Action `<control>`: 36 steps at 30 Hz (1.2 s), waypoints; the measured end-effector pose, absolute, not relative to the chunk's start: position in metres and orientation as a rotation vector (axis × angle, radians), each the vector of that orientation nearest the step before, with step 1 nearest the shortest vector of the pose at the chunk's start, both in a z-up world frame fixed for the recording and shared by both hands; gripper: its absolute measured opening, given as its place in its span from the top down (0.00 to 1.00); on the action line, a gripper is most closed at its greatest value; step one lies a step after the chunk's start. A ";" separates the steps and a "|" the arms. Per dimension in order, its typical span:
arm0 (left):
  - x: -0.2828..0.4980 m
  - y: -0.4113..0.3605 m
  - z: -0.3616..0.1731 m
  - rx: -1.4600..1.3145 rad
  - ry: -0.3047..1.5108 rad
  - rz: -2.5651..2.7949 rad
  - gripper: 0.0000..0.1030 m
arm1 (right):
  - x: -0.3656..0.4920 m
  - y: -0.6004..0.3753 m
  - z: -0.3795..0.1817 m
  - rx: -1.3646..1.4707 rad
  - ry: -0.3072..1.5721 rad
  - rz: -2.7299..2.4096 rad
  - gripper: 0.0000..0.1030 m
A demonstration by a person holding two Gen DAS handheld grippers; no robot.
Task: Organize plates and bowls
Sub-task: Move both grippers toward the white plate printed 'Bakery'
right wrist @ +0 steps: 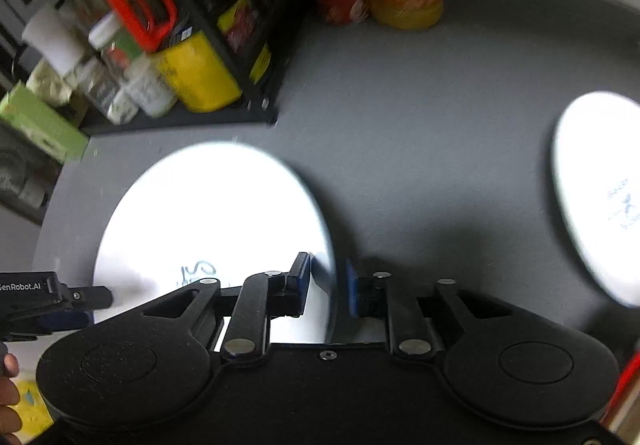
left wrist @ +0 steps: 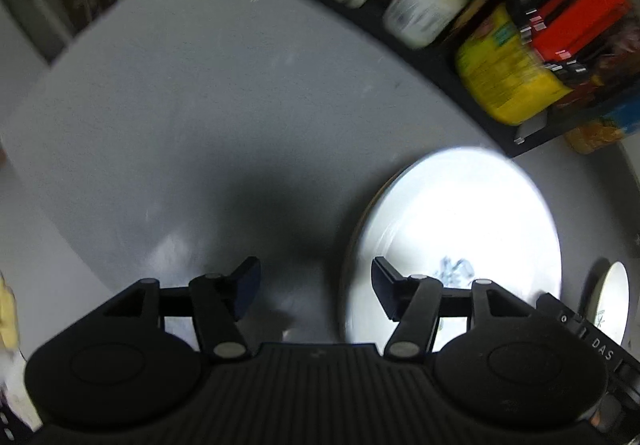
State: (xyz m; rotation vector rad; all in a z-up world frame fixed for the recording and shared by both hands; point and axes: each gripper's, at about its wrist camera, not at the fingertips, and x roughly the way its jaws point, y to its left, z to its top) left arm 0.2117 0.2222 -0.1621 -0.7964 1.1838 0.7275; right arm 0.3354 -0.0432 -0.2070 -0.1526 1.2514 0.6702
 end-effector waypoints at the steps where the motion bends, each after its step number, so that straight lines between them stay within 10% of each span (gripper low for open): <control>1: 0.218 0.220 -0.154 -0.777 1.176 0.710 0.42 | 0.337 -0.046 -0.203 -0.136 1.257 0.673 0.72; 17: 0.276 0.162 -0.105 -0.665 1.147 0.510 0.31 | 0.354 -0.107 -0.139 -0.004 1.182 0.632 0.22; 36: 0.359 0.089 -0.107 -0.571 1.182 0.275 0.30 | 0.385 -0.176 -0.126 0.039 1.122 0.445 0.07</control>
